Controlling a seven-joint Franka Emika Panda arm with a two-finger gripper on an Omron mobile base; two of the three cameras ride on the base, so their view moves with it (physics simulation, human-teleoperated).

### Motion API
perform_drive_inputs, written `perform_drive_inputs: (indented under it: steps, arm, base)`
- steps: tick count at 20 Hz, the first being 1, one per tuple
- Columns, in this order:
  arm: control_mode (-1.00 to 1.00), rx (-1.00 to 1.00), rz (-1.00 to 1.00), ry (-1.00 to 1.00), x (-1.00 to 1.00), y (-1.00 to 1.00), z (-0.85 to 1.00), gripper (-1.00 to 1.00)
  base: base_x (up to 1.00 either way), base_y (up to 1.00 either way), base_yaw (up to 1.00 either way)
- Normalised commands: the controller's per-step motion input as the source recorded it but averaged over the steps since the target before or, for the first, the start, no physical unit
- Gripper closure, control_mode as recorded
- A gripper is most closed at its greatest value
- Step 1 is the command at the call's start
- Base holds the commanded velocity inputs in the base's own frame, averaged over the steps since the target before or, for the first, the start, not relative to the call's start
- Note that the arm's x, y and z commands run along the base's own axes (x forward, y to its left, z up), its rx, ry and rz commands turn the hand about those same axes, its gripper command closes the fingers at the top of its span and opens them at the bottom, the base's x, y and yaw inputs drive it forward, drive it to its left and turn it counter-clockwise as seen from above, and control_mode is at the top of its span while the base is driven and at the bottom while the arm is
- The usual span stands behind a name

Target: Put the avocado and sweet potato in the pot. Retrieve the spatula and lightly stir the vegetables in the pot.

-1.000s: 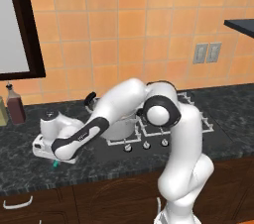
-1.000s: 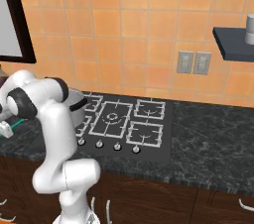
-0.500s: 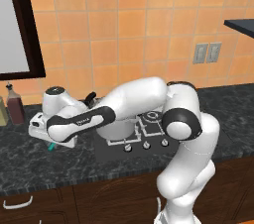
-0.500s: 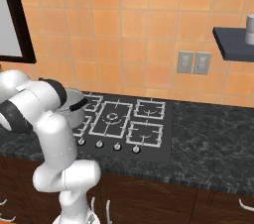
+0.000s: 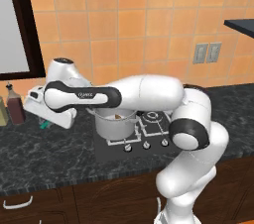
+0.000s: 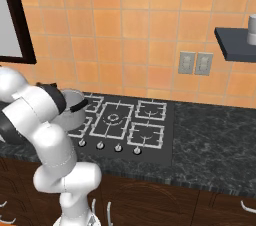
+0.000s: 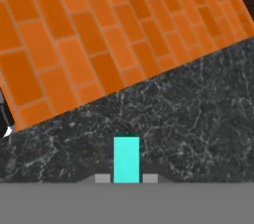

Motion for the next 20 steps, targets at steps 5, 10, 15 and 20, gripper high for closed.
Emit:
perform_drive_inputs:
  steps: [5, 10, 15, 20]
  arm:
    - [-1.00, 0.20, -0.15, 0.13, -0.04, -0.04, 1.00, 1.00]
    - [-1.00, 0.25, -0.25, 0.20, -0.44, -0.28, 0.90, 1.00]
    - [-1.00, 0.21, -0.21, 0.03, -0.53, -0.49, 0.31, 1.00]
    - [-1.00, 0.17, -0.21, 0.05, 0.03, -0.77, 0.61, 1.00]
  base:
    - [0.00, 0.00, 0.00]
    - [0.00, 0.00, 0.00]
    - [0.00, 0.00, 0.00]
    - [0.00, 0.00, 0.00]
